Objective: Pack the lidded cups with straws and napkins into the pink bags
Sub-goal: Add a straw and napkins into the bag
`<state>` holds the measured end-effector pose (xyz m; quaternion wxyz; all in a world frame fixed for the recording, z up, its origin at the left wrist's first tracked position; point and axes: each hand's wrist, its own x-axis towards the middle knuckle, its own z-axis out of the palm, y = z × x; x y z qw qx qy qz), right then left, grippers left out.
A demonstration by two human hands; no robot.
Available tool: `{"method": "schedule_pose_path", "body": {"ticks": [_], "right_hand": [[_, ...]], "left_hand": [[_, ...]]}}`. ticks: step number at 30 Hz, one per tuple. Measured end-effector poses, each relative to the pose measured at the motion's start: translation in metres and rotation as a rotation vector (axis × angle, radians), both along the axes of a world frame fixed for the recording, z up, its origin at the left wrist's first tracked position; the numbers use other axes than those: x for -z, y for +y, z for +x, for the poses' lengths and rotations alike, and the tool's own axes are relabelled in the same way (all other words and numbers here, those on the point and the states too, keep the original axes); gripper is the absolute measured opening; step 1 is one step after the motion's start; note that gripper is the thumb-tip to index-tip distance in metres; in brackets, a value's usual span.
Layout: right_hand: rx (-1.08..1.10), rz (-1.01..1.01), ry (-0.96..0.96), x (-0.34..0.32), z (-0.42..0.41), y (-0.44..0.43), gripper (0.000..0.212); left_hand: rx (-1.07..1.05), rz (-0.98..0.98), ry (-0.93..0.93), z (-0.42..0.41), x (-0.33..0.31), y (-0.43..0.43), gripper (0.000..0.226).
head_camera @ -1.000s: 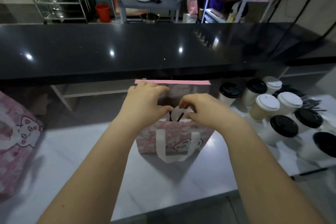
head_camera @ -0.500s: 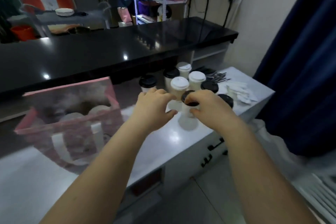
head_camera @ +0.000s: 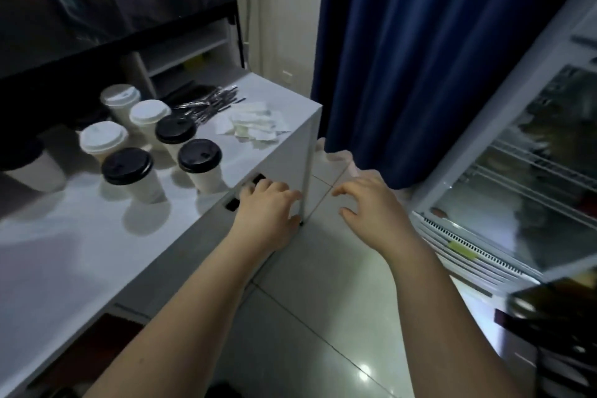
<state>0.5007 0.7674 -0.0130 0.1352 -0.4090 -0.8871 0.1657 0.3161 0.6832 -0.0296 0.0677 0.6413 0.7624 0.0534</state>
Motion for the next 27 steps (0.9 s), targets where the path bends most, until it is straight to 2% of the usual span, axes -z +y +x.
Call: {"method": "schedule_pose_path", "body": {"ticks": [6, 11, 15, 20, 23, 27], "right_hand": [[0.031, -0.056, 0.024, 0.017, 0.010, 0.051, 0.030], [0.055, -0.036, 0.002, 0.023, -0.018, 0.119, 0.031], [0.011, -0.029, -0.024, 0.014, -0.072, 0.181, 0.032], [-0.066, -0.054, -0.069, -0.004, -0.155, 0.260, 0.035], [-0.120, -0.085, -0.066, 0.002, -0.202, 0.292, 0.033], [-0.302, -0.114, -0.130, 0.026, -0.258, 0.322, 0.030]], "left_hand": [[0.025, -0.040, -0.084, 0.004, 0.023, 0.065, 0.047], [0.005, 0.001, -0.101, -0.028, 0.034, 0.136, 0.048], [-0.047, 0.048, -0.107, -0.078, 0.031, 0.204, 0.049], [-0.190, 0.018, -0.110, -0.156, 0.023, 0.279, 0.048], [-0.278, 0.009, -0.117, -0.194, 0.028, 0.302, 0.048], [-0.425, -0.064, -0.125, -0.231, 0.044, 0.303, 0.048]]}}
